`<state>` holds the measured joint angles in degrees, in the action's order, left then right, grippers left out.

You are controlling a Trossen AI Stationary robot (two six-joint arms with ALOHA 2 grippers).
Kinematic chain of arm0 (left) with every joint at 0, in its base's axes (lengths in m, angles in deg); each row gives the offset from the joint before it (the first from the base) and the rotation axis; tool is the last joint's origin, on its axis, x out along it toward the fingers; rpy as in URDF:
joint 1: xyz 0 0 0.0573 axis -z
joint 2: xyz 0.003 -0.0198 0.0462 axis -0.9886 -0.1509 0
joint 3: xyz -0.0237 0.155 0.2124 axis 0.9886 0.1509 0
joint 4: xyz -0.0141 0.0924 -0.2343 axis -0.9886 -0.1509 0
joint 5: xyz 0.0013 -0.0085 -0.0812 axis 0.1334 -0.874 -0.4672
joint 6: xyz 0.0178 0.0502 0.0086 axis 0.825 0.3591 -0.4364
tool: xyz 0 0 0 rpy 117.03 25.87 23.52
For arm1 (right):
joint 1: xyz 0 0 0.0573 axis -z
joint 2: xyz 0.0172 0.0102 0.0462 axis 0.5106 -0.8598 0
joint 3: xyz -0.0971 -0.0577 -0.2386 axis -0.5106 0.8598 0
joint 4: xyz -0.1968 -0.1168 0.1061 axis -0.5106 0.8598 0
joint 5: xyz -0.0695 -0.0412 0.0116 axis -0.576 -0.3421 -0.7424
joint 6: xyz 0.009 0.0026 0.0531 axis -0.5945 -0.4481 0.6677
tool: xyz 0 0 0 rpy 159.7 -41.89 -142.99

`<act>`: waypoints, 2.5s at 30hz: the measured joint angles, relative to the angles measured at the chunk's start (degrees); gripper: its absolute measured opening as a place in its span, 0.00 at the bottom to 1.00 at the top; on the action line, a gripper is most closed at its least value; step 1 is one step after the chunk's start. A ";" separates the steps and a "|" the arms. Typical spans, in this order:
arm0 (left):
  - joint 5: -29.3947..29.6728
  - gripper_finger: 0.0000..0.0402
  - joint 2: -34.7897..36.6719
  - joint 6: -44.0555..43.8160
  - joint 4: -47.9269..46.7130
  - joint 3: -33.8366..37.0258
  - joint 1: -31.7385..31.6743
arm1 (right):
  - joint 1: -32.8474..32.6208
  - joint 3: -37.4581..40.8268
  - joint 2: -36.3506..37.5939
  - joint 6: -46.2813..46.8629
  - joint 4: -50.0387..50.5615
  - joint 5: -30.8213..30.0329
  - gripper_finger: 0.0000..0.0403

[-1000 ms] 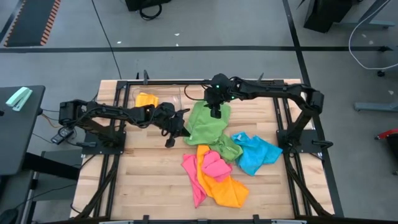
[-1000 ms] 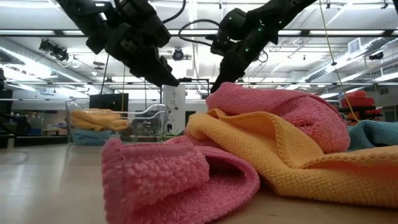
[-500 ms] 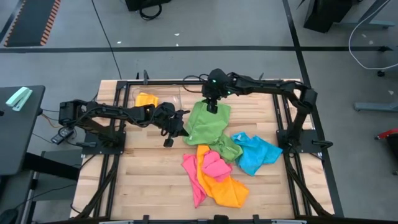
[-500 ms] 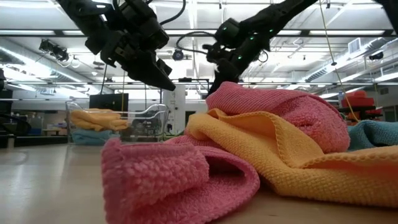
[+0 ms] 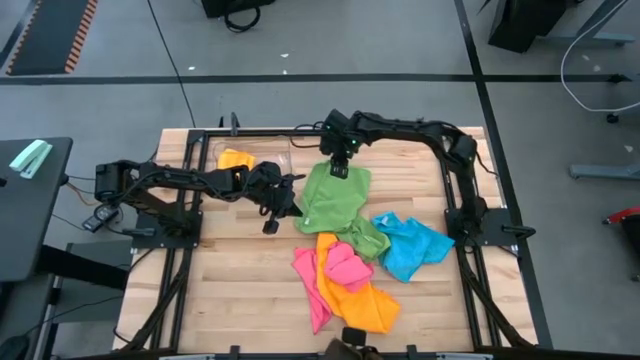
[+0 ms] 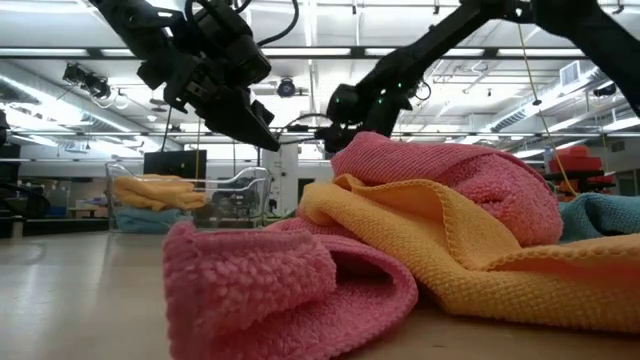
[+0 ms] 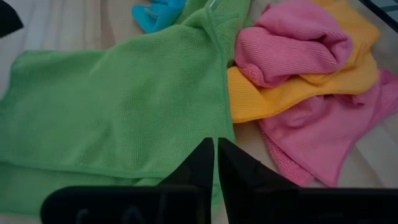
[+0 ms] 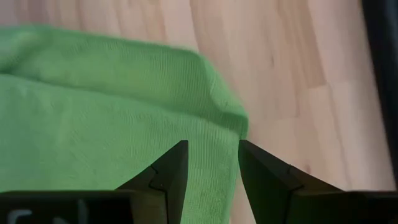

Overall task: Fold microfiber towels
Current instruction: Fold the left green microfiber towel

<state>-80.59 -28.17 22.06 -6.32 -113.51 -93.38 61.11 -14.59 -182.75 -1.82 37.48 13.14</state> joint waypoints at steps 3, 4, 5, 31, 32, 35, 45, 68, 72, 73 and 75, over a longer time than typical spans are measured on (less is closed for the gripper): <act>0.00 0.06 0.00 -0.05 0.01 -0.01 -0.04 | 0.62 0.00 -1.41 -0.37 -0.25 0.52 0.37; 0.00 0.06 0.00 -0.04 0.00 -0.01 -0.04 | 0.70 0.00 -1.82 -0.51 -0.30 0.58 0.37; 0.00 0.05 0.00 -0.04 0.00 -0.01 -0.04 | 0.84 0.00 -2.15 -0.55 -0.22 0.62 0.37; 0.00 0.06 0.00 -0.66 -1.70 -0.02 -0.04 | 0.98 7.24 -2.25 -2.46 -10.86 0.03 0.10; 0.00 0.06 0.00 -0.66 -1.70 -0.02 -0.04 | 0.92 7.30 -2.25 -2.41 -10.91 -0.58 0.07; 0.00 0.07 0.00 -0.66 -1.72 -0.02 -0.04 | 0.58 7.28 -2.07 -2.20 -11.29 -1.20 0.02; -0.01 0.04 0.00 -0.63 -1.99 -0.02 -0.04 | -0.69 7.21 2.21 -2.40 -11.34 -3.17 0.06; -0.02 0.04 0.00 -0.70 -2.82 -0.02 -0.04 | 3.40 9.67 0.81 1.26 -17.82 5.42 0.40; -0.02 0.06 0.00 -0.70 -2.93 -0.02 -0.04 | 3.66 12.57 0.81 3.17 -19.50 5.50 0.38; -0.02 0.06 0.00 -0.70 -2.91 -0.04 -0.04 | 3.63 12.87 0.81 3.50 -19.85 5.50 0.38; 0.00 0.07 0.00 -0.70 -2.87 -0.04 -0.04 | 3.58 13.60 0.81 3.30 -20.69 5.52 0.38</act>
<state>-80.59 -28.17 21.36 -9.19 -113.56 -93.42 64.69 -0.98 -181.94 1.48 16.79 18.67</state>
